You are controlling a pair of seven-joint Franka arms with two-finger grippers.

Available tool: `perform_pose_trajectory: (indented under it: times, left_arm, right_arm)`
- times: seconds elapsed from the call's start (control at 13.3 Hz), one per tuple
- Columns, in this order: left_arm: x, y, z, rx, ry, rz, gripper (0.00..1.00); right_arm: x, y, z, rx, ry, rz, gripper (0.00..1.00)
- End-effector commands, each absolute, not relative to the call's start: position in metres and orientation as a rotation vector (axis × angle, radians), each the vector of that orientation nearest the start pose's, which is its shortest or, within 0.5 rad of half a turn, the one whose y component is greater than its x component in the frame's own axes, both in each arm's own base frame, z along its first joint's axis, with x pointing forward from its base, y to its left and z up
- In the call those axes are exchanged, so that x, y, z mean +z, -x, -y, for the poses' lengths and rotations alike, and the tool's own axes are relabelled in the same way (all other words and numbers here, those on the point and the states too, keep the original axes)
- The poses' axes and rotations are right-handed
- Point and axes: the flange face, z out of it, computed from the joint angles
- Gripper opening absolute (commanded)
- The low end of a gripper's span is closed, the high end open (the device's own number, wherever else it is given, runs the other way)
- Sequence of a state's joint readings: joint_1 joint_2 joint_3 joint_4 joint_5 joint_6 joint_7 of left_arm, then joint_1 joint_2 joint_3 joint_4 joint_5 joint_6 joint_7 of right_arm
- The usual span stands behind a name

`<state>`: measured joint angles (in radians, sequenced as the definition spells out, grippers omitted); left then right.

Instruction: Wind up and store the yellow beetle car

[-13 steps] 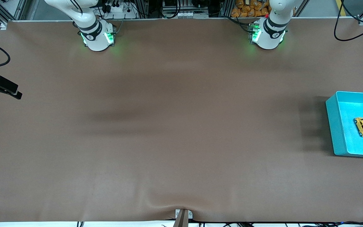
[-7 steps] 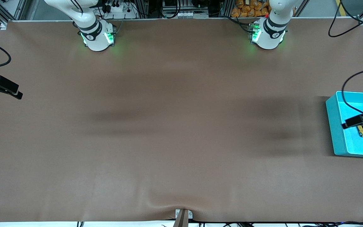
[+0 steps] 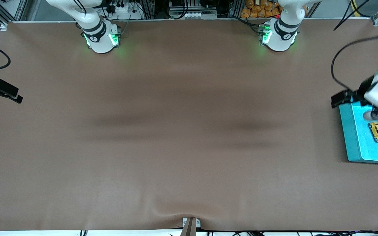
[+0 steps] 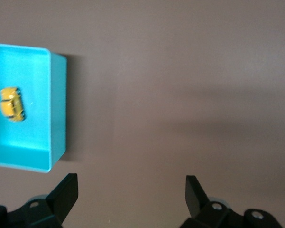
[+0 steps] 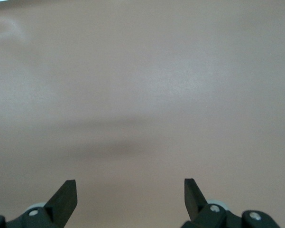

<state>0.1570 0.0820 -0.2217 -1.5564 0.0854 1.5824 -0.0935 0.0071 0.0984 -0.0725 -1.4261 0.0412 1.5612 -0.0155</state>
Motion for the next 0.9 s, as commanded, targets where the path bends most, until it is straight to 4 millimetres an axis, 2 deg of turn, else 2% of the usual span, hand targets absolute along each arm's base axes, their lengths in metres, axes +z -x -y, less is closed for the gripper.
perform_pose_trajectory:
  times: [0.0, 0.3, 0.45, 0.6, 0.83]
  left_arm:
    - [0.619, -0.545, 0.028, 0.073, 3.042, 0.011, 1.00]
    - [0.630, -0.534, 0.040, 0.114, 3.052, -0.080, 1.00]
    - [0.642, -0.525, 0.042, 0.097, 3.062, -0.134, 1.00]
    - [0.639, -0.525, 0.046, 0.121, 3.068, -0.147, 1.00]
    - [0.651, -0.528, 0.044, 0.084, 3.096, -0.132, 1.00]
  right_arm:
    - [0.639, -0.580, 0.032, -0.071, 3.119, -0.070, 1.00]
    - [0.640, -0.580, 0.029, -0.074, 3.120, -0.063, 1.00]
    - [0.639, -0.581, 0.032, -0.069, 3.119, -0.070, 1.00]
    - [0.639, -0.581, 0.032, -0.069, 3.119, -0.070, 1.00]
    - [0.638, -0.581, 0.033, -0.069, 3.119, -0.072, 1.00]
